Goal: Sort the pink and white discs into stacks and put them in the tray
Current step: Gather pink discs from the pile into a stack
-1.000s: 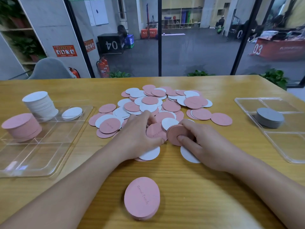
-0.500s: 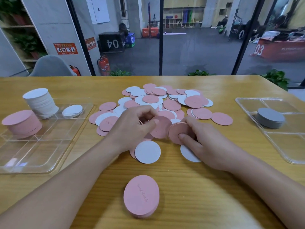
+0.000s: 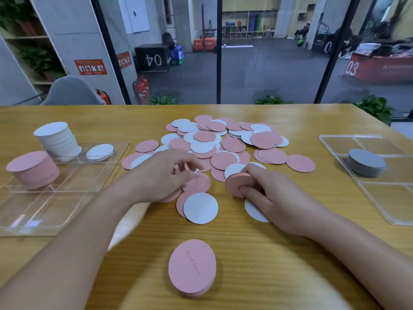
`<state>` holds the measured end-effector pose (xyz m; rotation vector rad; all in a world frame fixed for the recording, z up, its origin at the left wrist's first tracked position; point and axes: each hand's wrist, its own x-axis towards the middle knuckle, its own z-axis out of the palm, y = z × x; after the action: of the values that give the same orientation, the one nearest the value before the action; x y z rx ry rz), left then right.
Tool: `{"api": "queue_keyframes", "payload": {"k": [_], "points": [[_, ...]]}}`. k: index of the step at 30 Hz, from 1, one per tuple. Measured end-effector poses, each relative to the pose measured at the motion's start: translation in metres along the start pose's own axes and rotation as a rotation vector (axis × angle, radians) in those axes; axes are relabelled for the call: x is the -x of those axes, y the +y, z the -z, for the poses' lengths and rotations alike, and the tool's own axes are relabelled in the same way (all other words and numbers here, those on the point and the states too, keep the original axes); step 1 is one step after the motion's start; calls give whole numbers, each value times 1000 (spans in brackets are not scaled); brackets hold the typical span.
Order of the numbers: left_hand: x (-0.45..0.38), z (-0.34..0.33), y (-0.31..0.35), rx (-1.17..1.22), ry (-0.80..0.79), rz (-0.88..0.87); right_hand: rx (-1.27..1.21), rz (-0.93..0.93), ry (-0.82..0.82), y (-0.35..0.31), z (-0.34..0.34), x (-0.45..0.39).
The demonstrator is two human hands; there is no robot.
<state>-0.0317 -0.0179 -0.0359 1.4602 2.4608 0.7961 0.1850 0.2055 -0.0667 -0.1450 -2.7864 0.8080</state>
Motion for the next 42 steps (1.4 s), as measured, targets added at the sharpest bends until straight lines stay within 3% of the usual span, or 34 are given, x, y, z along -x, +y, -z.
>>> {"api": "queue_keyframes", "payload": {"k": [9,17,23,32,42], "points": [[7,9,-9,-128,-275,79,-27,12,-6,2,1,1],[4,-3,6,-207,-318,83,-31,1,1,2,1,1],[1,-11,13,-84,-198,82,-33,-2,11,0,1,0],[-4,-14,10,167,220,110,-39,-21,13,0,0,1],[2,-20,24,329,78,-91,-105,-49,52,0,-2,3]]}}
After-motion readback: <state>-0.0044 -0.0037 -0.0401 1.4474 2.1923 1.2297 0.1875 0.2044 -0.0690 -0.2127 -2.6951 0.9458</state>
